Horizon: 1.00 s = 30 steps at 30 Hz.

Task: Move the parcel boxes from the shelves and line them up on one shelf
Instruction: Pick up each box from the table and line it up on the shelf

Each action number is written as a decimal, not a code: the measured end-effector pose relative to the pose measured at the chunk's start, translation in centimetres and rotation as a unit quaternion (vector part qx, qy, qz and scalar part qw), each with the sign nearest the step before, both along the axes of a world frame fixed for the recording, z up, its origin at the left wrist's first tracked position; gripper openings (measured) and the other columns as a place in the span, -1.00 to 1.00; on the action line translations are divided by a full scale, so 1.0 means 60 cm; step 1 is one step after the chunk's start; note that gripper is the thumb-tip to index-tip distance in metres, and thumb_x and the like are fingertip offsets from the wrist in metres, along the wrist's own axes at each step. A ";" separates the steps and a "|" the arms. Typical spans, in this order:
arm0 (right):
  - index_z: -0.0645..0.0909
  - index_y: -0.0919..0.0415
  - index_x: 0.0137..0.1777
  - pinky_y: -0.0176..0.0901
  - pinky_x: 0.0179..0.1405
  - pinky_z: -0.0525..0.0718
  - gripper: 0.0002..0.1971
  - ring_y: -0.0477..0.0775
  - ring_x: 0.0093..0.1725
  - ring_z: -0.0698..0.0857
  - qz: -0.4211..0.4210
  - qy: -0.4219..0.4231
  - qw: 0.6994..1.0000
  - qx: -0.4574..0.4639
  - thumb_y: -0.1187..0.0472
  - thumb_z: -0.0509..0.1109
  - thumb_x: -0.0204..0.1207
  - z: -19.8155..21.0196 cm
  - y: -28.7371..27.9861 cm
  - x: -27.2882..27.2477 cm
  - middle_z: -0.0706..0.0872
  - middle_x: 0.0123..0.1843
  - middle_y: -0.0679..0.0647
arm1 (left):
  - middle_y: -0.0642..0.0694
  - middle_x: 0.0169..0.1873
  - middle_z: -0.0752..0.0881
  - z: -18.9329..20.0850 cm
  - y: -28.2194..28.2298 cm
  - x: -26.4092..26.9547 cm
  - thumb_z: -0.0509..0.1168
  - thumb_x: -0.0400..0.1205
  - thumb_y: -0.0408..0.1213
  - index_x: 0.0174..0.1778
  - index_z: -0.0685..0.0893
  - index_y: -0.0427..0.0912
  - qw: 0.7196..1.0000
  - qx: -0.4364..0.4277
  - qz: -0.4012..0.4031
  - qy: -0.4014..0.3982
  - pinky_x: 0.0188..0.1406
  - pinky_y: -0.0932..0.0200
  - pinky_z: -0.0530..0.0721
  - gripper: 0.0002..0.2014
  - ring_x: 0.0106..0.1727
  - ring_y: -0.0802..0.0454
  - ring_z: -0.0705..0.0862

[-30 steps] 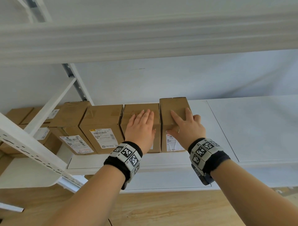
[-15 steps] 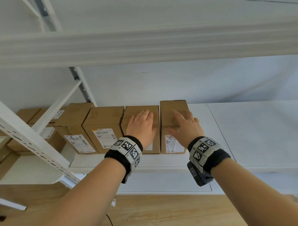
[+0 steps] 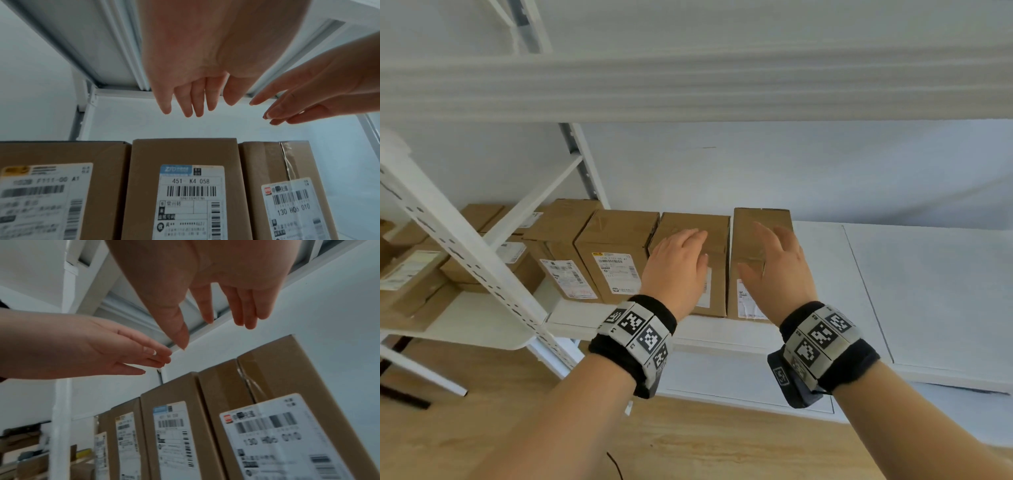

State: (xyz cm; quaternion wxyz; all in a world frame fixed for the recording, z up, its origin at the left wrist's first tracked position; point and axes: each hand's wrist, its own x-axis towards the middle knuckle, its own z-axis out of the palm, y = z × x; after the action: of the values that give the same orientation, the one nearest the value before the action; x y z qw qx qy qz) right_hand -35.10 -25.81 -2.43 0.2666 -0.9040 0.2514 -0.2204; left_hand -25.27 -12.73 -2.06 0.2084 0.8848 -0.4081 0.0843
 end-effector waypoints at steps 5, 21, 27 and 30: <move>0.36 0.12 0.52 -0.02 0.39 0.42 -0.47 0.16 0.49 0.34 0.054 -0.040 0.998 0.012 0.16 0.32 0.54 -0.005 0.038 0.012 0.44 0.46 0.14 | -0.09 0.36 0.57 0.008 0.052 -0.025 0.09 0.72 -0.25 0.44 0.51 -0.16 0.997 -0.053 0.049 0.016 0.40 0.00 0.47 -0.63 0.39 -0.01 0.51; 0.57 0.19 0.35 -0.09 0.25 0.50 -0.63 0.14 0.36 0.52 0.205 -0.073 0.976 -0.005 0.17 0.33 0.54 0.006 0.417 0.144 0.63 0.31 0.12 | -0.08 0.14 0.68 0.020 0.457 0.032 0.09 0.71 -0.27 0.32 0.60 -0.12 0.981 -0.060 0.185 0.012 0.11 0.02 0.62 -0.69 0.11 -0.02 0.64; 0.58 0.17 0.33 -0.22 0.23 0.43 -0.64 0.11 0.34 0.53 0.241 -0.074 0.967 0.017 0.19 0.33 0.54 0.002 0.588 0.202 0.64 0.29 0.10 | -0.05 0.25 0.64 0.020 0.634 0.092 0.07 0.72 -0.25 0.38 0.56 -0.08 0.976 -0.056 0.209 0.008 0.24 0.11 0.54 -0.66 0.24 0.04 0.59; 0.59 0.16 0.32 -0.20 0.25 0.45 -0.65 0.07 0.33 0.54 0.257 -0.069 0.964 0.016 0.21 0.31 0.54 0.004 0.649 0.229 0.65 0.28 0.06 | -0.05 0.26 0.63 0.016 0.698 0.118 0.06 0.72 -0.24 0.39 0.55 -0.08 0.973 -0.064 0.222 0.015 0.24 0.10 0.54 -0.66 0.26 0.03 0.58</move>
State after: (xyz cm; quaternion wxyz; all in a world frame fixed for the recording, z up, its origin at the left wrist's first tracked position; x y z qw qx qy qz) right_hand -21.36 13.10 -2.16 0.3453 -0.9164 -0.0053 -0.2023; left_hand -18.21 29.15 -1.08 0.2466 0.9394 -0.1919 0.1408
